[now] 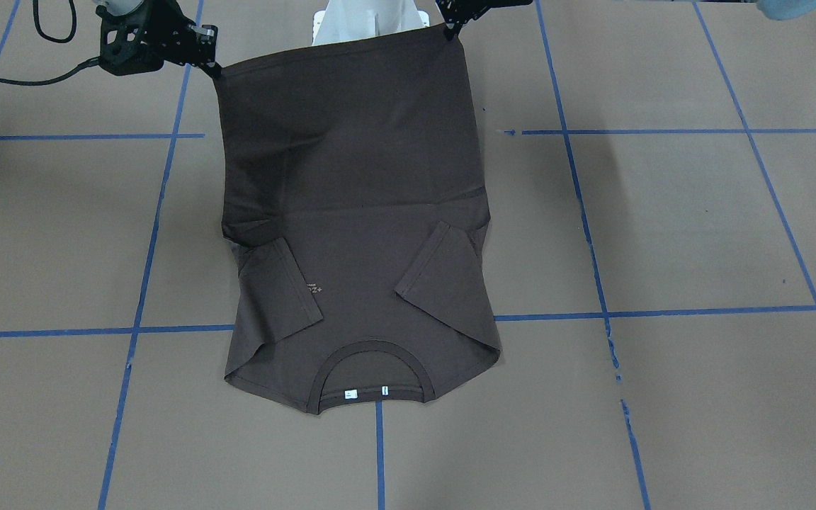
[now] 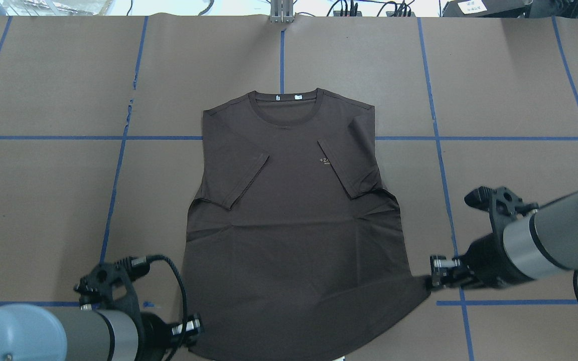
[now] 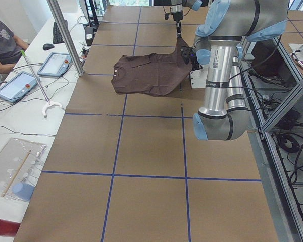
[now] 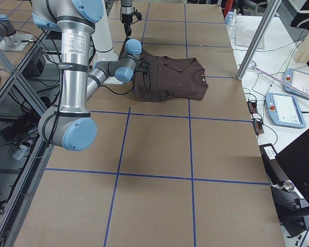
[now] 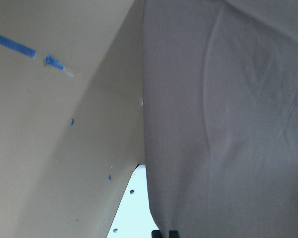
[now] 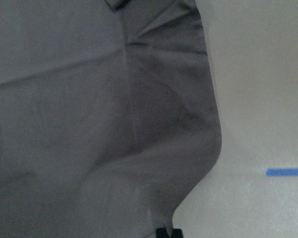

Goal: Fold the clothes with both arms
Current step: 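Lift the hem with both grippers and carry it toward the collar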

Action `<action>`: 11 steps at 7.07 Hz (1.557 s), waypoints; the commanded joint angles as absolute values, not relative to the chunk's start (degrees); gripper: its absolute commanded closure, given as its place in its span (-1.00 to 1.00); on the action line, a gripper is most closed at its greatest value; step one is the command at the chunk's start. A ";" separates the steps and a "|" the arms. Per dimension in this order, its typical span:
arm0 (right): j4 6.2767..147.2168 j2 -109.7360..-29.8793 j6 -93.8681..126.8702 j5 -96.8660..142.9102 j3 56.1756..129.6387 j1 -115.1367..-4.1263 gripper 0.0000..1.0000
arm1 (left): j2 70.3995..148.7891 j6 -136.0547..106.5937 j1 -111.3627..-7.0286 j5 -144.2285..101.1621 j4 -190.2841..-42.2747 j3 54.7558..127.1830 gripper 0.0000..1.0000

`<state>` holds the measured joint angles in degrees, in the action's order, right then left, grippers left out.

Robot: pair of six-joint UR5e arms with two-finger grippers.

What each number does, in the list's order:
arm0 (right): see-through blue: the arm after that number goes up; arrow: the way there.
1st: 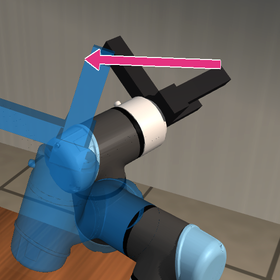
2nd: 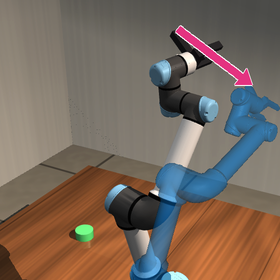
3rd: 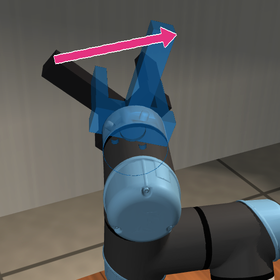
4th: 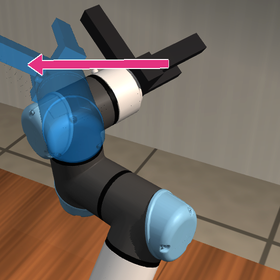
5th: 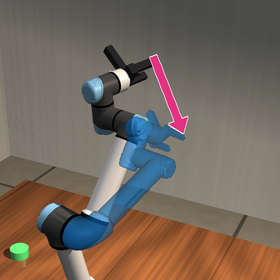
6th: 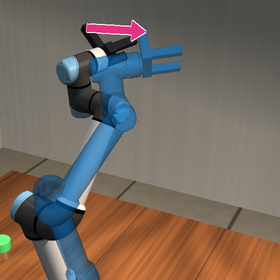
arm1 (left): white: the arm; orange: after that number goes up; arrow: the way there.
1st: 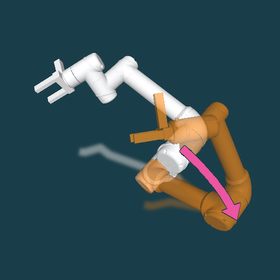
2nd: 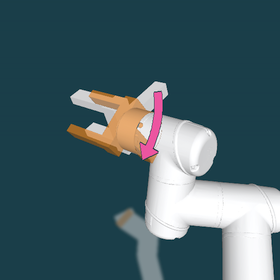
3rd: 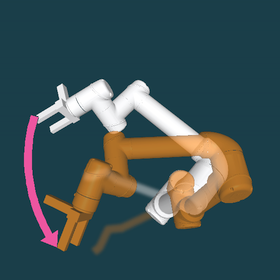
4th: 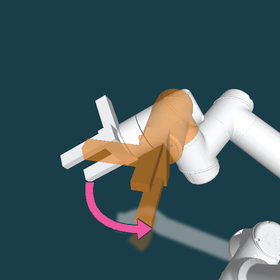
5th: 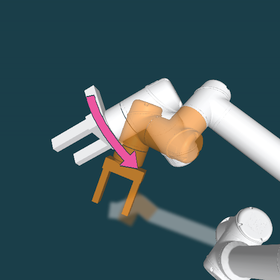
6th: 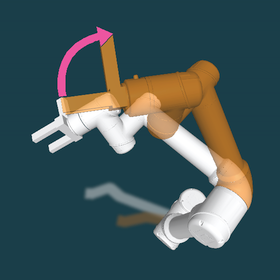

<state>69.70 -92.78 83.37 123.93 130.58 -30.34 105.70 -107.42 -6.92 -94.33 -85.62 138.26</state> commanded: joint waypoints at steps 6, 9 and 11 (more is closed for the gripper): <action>69.61 -66.29 75.41 121.82 102.69 -47.54 1.00 | 116.01 -89.83 -36.54 -99.76 -96.93 110.58 1.00; 69.52 -59.52 75.15 120.76 91.44 -50.79 1.00 | 117.59 -84.46 -40.25 -99.76 -102.53 102.86 1.00; 69.52 -56.96 75.06 120.85 86.50 -53.34 1.00 | 119.69 -84.29 -41.39 -99.67 -105.12 97.58 1.00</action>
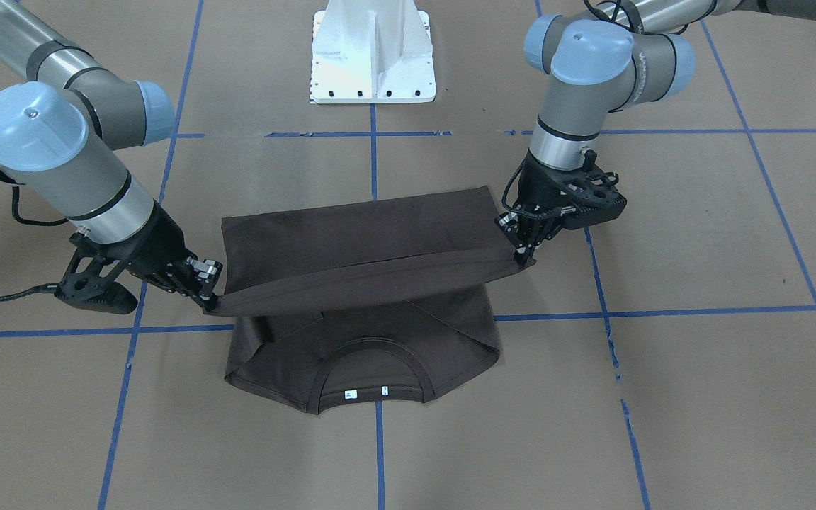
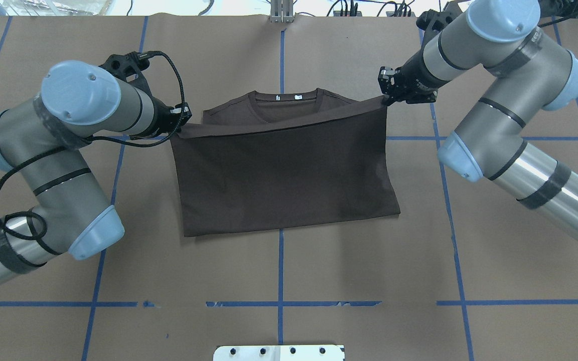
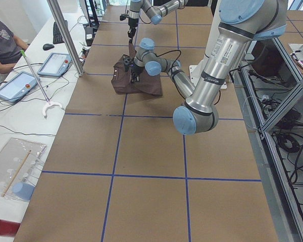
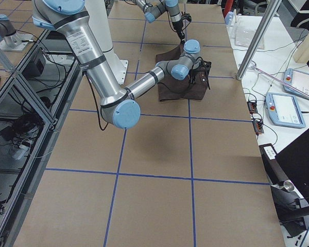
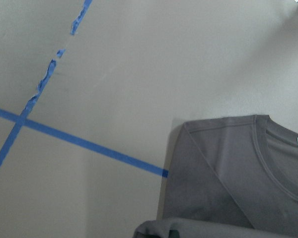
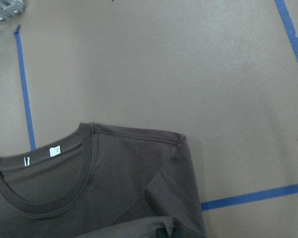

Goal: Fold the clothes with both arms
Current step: 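Lift the hem with both grippers and carry it toward the collar, then lower the hem onto the collar and open both grippers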

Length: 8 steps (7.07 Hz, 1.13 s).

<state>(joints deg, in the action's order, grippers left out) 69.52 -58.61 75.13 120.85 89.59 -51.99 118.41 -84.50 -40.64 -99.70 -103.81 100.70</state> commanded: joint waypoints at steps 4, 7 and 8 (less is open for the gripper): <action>69.43 -52.31 75.06 120.59 79.73 -53.44 1.00 | 124.00 -84.29 -43.50 -99.49 -110.99 88.70 1.00; 68.91 -51.94 74.97 118.92 78.84 -52.91 1.00 | 126.56 -84.29 -43.42 -99.49 -111.09 85.52 1.00; 65.08 -52.47 74.97 118.74 78.23 -52.91 0.50 | 126.48 -84.29 -43.50 -99.49 -111.09 85.26 -0.04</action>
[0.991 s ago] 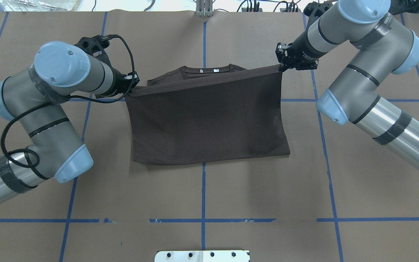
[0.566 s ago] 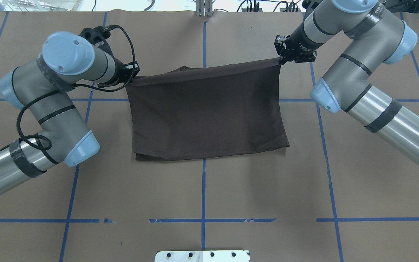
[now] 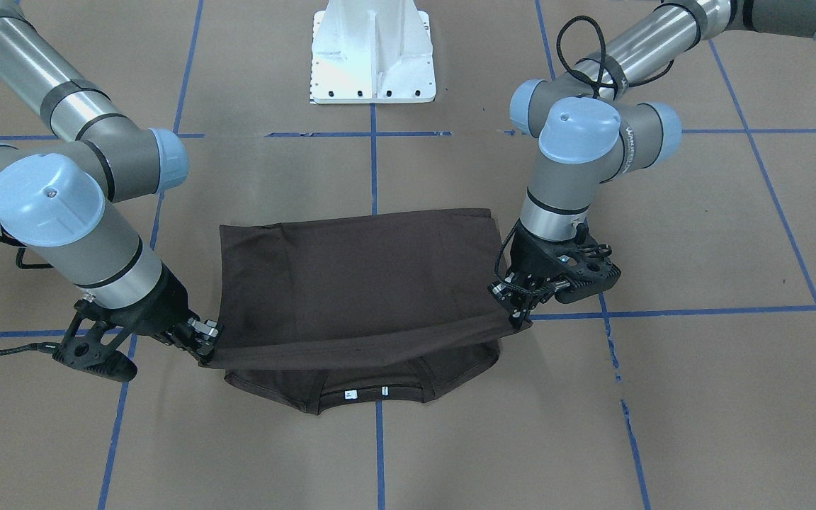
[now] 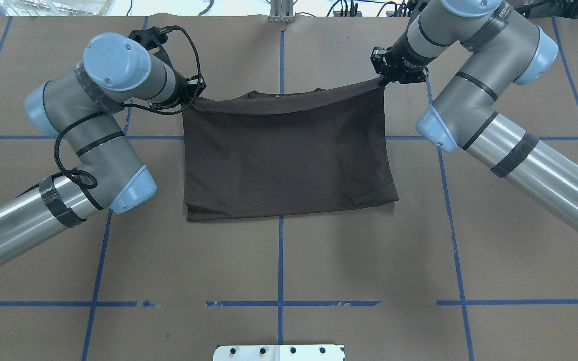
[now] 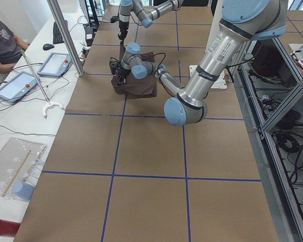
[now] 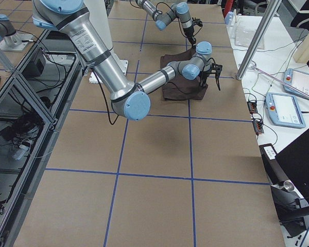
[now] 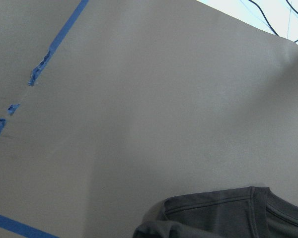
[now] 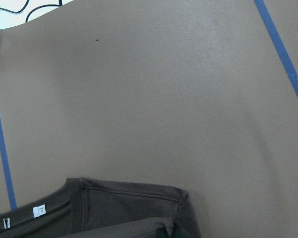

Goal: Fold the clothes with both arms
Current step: 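Lower the hem onto the collar and open both grippers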

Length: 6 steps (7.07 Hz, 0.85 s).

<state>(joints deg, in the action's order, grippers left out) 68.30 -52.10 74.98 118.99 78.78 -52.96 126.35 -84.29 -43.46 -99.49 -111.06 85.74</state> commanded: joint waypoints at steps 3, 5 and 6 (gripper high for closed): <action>62.93 -52.38 74.88 118.91 76.99 -52.82 -1.00 | 127.17 -84.02 -43.77 -99.23 -111.18 84.20 -1.00; 63.28 -57.70 75.32 119.53 85.01 -51.60 -1.00 | 128.05 -84.11 -43.95 -99.75 -110.74 85.07 -1.00; 63.37 -64.53 75.58 118.49 91.78 -48.98 -1.00 | 128.23 -84.29 -43.95 -99.76 -110.48 85.86 -1.00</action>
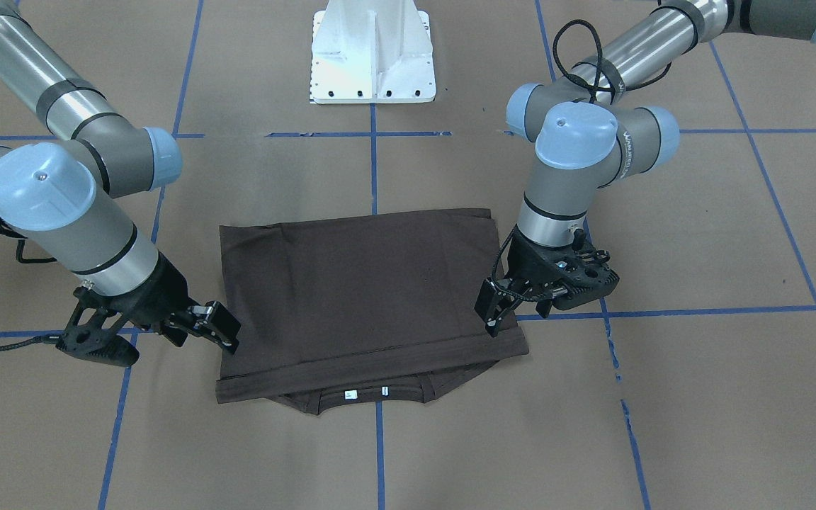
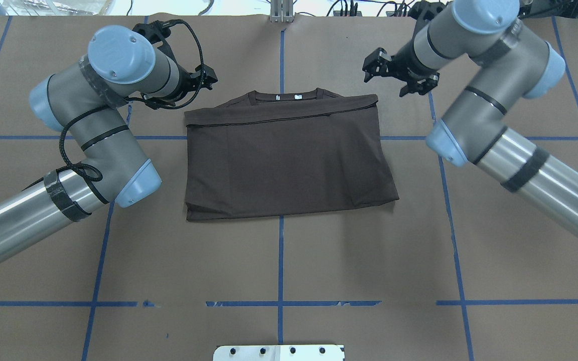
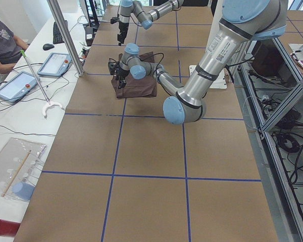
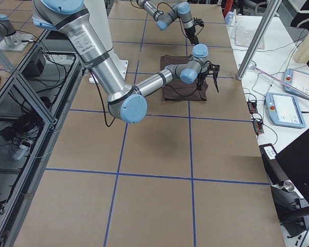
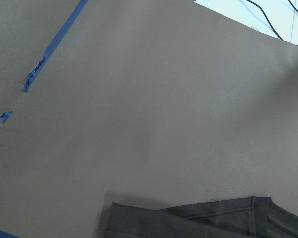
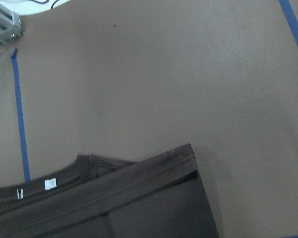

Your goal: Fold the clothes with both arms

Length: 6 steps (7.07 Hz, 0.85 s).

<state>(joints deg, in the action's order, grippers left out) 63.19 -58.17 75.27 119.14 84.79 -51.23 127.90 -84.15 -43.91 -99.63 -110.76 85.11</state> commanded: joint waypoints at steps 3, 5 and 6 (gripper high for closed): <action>63.46 -74.44 76.46 110.93 99.93 -38.26 -1.00 | 128.14 -84.81 -43.95 -99.76 -109.78 88.59 -1.00; 63.46 -75.67 77.96 108.82 99.84 -34.91 -0.80 | 128.06 -84.81 -43.95 -99.67 -109.78 88.59 -1.00; 63.46 -75.50 77.96 108.81 99.67 -34.11 -0.12 | 127.88 -84.81 -43.95 -99.67 -109.86 88.59 -1.00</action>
<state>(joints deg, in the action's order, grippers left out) 63.46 -75.30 77.71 109.41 99.74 -35.43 128.04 -84.81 -43.94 -99.68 -109.80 88.56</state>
